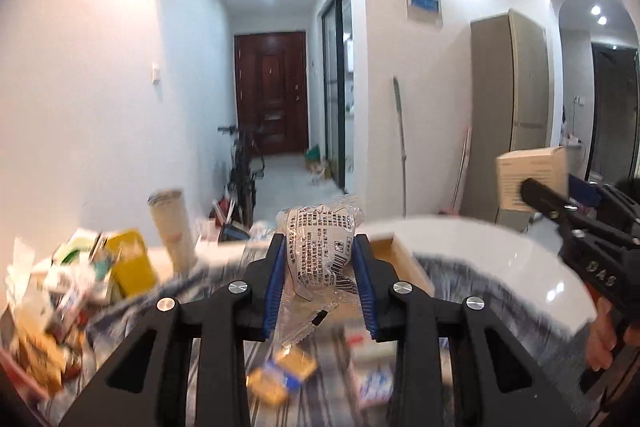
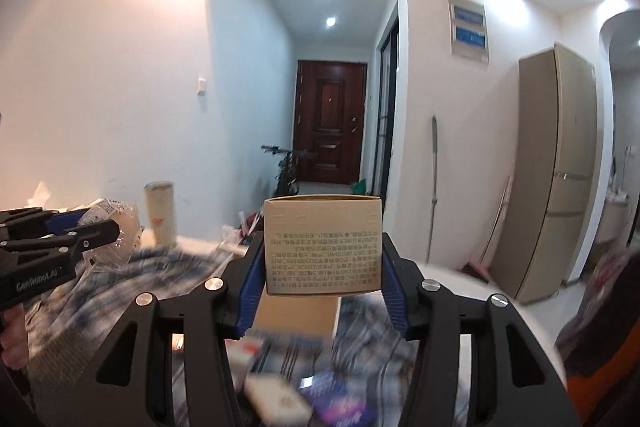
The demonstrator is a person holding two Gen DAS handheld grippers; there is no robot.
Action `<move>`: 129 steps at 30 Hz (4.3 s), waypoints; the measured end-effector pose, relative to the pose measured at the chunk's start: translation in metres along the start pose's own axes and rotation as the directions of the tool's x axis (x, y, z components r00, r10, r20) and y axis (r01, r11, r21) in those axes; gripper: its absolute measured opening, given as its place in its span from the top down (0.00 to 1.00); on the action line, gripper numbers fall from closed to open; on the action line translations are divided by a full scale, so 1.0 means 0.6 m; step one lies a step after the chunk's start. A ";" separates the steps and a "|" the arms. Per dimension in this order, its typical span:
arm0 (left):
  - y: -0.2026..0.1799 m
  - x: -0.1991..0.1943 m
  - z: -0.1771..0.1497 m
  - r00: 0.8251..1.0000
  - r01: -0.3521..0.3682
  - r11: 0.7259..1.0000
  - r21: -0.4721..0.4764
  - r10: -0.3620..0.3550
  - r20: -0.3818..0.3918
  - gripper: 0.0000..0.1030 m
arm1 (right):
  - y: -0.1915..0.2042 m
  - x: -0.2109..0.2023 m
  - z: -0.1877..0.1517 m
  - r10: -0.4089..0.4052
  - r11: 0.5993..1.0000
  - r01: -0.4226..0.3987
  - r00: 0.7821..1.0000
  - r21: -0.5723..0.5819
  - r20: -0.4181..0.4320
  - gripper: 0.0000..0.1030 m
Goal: Organize objects
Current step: 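Carry the packet into the cardboard box and open the left tool while the right tool follows, then lower the beige box into the cardboard box and open the right tool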
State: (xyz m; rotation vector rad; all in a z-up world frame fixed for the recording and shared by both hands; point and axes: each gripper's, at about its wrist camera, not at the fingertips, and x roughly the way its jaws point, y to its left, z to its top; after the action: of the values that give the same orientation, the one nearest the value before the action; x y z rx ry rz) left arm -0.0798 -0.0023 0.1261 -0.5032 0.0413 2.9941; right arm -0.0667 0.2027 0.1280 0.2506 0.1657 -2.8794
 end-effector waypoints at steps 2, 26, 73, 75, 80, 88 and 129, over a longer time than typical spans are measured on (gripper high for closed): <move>-0.004 0.024 0.038 0.999 0.053 0.998 -0.022 -0.053 0.003 0.66 | -0.003 0.037 0.041 0.001 1.000 -0.001 1.000 0.019 0.010 0.50; 0.053 0.383 -0.011 0.965 -0.015 0.995 -0.103 -0.013 -0.261 0.66 | -0.027 0.357 -0.023 0.063 0.990 -0.023 0.956 0.141 -0.285 0.50; 0.042 0.472 -0.105 0.923 -0.093 0.993 -0.068 0.061 -0.380 0.14 | -0.042 0.489 -0.174 0.090 0.991 -0.009 0.779 0.133 -0.620 0.50; 0.042 0.475 -0.107 0.919 -0.102 0.992 -0.068 0.068 -0.388 0.14 | -0.039 0.496 -0.185 0.092 0.992 -0.012 0.764 0.128 -0.639 0.50; 0.046 0.471 -0.107 0.921 -0.115 0.990 -0.078 0.077 -0.381 0.14 | -0.028 0.502 -0.201 0.067 0.996 -0.006 0.741 0.093 -0.668 0.50; 0.043 0.462 -0.100 0.930 -0.117 0.990 -0.076 0.082 -0.358 0.14 | -0.026 0.500 -0.205 0.054 0.997 -0.004 0.742 0.077 -0.668 0.50; 0.011 -0.054 0.003 0.987 -0.049 0.991 -0.122 0.067 0.148 0.00 | -0.029 0.021 0.016 0.085 0.995 -0.083 0.996 0.059 -0.034 0.02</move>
State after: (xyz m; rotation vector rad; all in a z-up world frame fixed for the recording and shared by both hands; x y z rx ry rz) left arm -0.0505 -0.0122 0.1388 -0.2881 -0.1361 3.0951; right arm -0.0846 0.2153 0.1365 0.3136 0.0776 -2.8003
